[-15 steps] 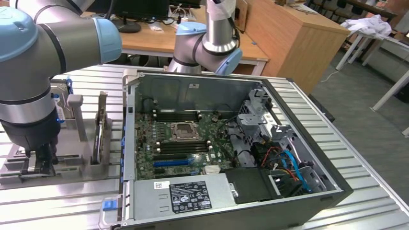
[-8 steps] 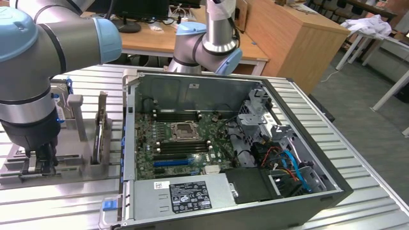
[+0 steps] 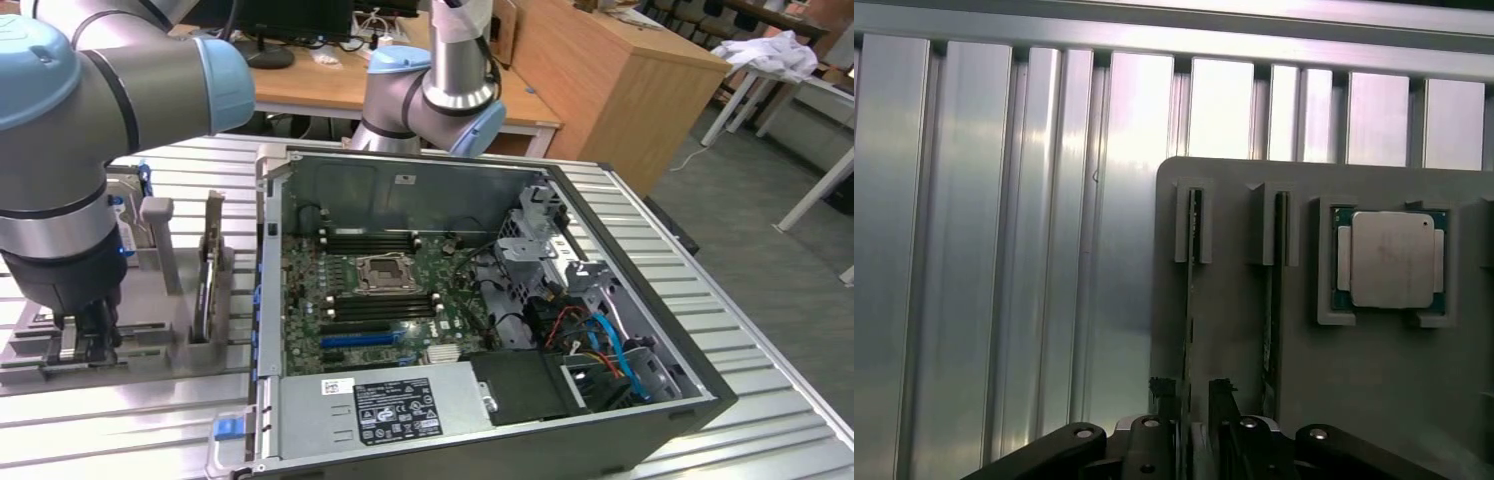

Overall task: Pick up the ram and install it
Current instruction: 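Pick up the ram and move it above insertion slot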

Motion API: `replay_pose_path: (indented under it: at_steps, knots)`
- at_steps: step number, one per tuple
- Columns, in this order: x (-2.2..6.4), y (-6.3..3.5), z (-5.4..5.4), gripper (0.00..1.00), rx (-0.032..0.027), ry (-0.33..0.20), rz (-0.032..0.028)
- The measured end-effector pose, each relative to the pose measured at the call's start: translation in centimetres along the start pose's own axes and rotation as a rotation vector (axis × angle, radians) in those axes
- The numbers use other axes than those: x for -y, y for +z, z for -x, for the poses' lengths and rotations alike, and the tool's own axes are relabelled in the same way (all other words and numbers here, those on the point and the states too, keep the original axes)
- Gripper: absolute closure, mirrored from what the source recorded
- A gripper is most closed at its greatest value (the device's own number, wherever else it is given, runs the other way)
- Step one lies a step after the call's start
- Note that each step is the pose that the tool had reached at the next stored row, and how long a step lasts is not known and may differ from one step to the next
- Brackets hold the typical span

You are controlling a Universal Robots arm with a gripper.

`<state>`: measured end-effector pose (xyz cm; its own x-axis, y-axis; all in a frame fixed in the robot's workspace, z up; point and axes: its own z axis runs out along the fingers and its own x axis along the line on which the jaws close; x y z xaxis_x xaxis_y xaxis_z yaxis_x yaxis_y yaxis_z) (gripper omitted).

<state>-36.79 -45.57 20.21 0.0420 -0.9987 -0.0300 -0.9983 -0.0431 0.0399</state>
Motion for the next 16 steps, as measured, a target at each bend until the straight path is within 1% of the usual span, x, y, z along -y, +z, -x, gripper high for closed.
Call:
replay_pose_path:
  at_steps: [8, 16]
  knots:
    - [0.01, -0.01, -0.20, 0.73, 0.0001, 0.000, 0.0005]
    - [0.23, -0.02, -0.24, 0.73, 0.0001, 0.000, 0.0005]
